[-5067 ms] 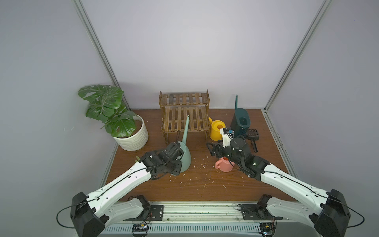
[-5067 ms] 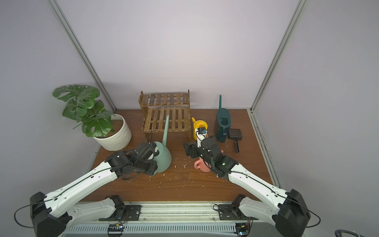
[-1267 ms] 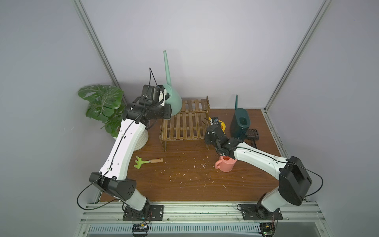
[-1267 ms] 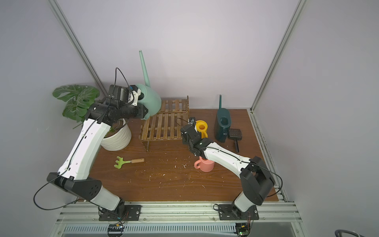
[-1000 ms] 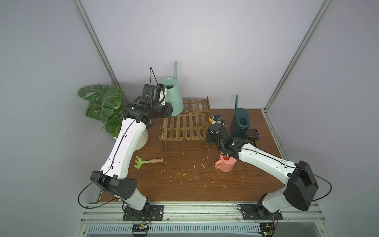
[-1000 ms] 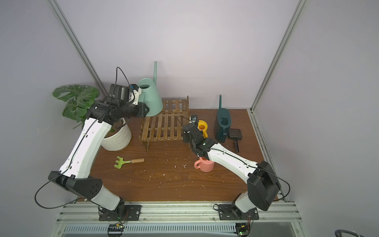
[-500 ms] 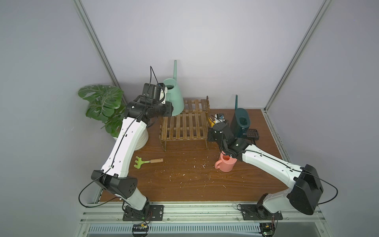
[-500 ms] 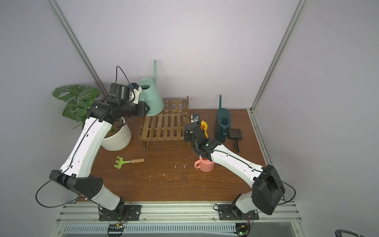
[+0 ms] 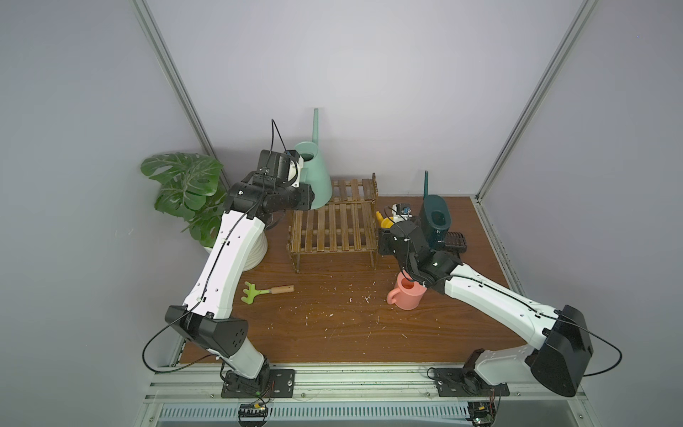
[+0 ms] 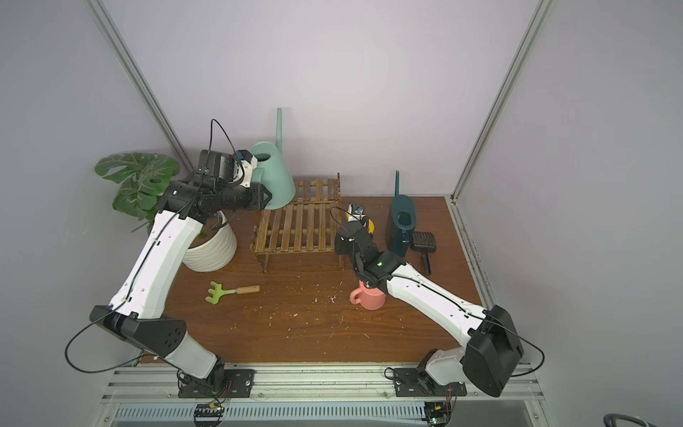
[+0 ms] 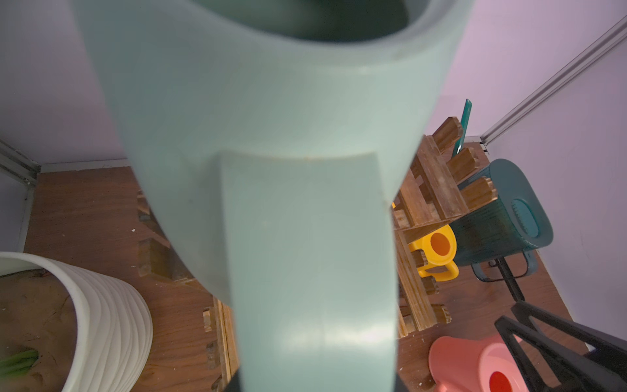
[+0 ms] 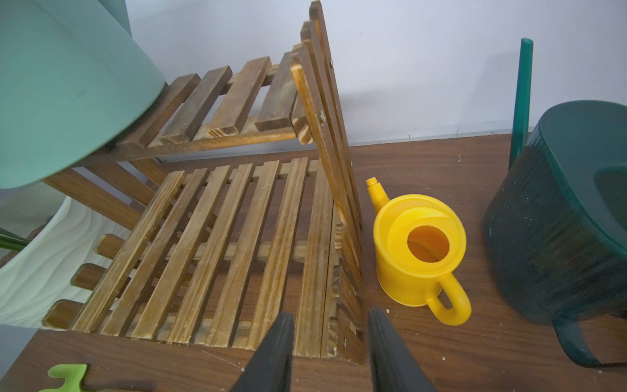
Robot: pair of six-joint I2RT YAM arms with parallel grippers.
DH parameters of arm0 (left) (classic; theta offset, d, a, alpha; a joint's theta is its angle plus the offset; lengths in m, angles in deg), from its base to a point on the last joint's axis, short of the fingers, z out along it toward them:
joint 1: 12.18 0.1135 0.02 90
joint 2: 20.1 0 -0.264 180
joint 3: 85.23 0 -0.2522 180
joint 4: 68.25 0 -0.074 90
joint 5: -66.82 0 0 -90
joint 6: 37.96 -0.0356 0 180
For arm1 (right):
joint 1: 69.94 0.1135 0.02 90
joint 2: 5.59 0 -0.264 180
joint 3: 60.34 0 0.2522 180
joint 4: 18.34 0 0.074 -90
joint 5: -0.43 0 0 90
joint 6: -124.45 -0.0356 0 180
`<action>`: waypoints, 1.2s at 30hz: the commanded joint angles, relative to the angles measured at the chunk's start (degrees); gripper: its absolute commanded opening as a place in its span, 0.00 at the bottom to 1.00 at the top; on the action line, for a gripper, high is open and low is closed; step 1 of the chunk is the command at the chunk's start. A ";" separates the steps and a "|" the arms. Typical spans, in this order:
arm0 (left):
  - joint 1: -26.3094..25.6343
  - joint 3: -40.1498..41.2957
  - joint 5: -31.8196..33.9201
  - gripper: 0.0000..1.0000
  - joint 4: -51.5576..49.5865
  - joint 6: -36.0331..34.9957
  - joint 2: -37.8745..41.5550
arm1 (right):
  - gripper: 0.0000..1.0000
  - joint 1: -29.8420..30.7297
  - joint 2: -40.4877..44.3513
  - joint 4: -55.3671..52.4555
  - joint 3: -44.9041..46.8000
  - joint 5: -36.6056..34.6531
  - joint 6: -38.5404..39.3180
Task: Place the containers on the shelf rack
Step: 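Place the container on the shelf.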
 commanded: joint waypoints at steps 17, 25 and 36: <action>-1.49 -1.73 -0.69 0.51 0.55 -0.13 -0.06 | 0.41 0.18 1.84 0.05 1.18 0.47 0.87; -1.44 2.36 0.89 0.62 0.54 -0.84 4.31 | 0.48 -0.69 5.09 -0.94 3.03 -0.06 1.54; -0.79 10.05 3.41 0.87 0.91 -2.18 13.28 | 0.63 -1.17 12.22 -2.53 9.71 0.59 4.24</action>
